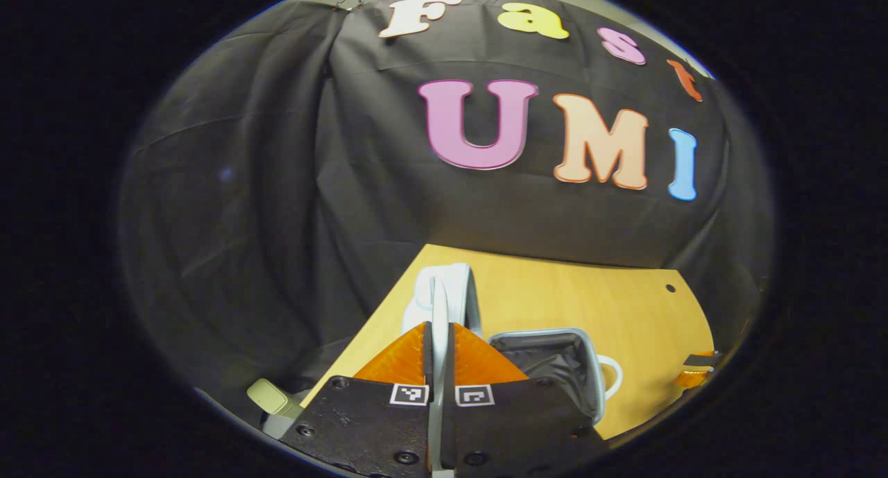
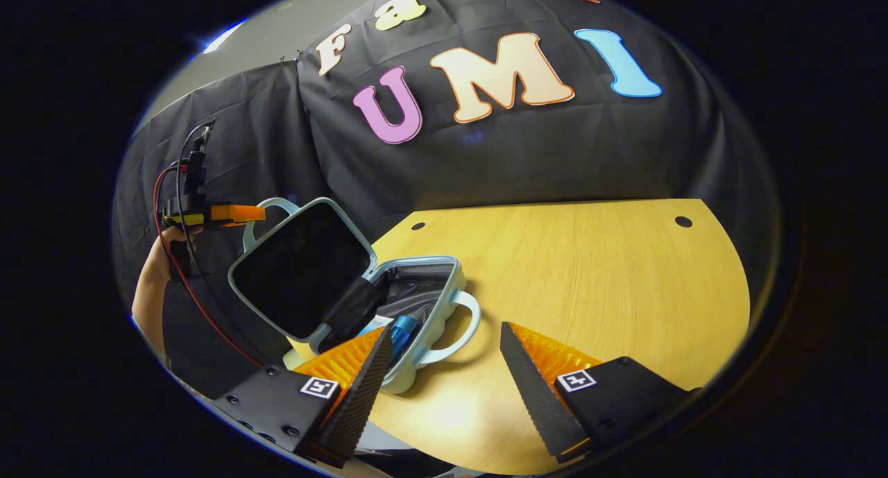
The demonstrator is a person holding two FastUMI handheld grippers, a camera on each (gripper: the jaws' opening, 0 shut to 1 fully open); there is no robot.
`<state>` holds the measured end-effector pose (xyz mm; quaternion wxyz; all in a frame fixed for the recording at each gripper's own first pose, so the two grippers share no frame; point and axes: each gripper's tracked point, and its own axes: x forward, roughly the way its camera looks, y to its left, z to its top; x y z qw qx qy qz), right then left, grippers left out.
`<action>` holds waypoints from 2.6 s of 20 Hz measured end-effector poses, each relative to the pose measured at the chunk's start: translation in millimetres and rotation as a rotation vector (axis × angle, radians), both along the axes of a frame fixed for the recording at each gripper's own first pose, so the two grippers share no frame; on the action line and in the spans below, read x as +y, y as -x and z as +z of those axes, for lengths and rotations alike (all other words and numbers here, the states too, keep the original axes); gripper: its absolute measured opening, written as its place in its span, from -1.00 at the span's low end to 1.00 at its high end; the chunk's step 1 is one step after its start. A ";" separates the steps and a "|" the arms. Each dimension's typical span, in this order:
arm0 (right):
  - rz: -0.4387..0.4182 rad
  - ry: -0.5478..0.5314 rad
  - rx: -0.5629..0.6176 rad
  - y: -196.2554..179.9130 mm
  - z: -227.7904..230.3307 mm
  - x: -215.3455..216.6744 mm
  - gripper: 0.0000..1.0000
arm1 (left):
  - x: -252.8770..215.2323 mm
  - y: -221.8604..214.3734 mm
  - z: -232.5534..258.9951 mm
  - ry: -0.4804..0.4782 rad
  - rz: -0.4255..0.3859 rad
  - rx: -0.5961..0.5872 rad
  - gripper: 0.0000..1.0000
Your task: First open the suitcase, pack the skin care products into it, and then close the suitcase.
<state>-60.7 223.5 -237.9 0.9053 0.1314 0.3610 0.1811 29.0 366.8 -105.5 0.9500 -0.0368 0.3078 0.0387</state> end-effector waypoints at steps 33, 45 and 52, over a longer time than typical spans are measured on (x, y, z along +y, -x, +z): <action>-0.189 0.173 -0.312 -7.1 101.8 -177.7 0.96 | -312.3 23.0 -25.5 0.086 -0.242 -0.149 0.90; -0.448 0.286 -0.724 -31.4 245.7 -185.0 0.94 | -300.7 6.7 81.5 0.019 -0.244 -0.423 0.92; -0.494 0.366 -0.815 -29.4 272.9 -167.6 0.94 | -280.6 -2.4 87.2 0.029 -0.281 -0.441 0.91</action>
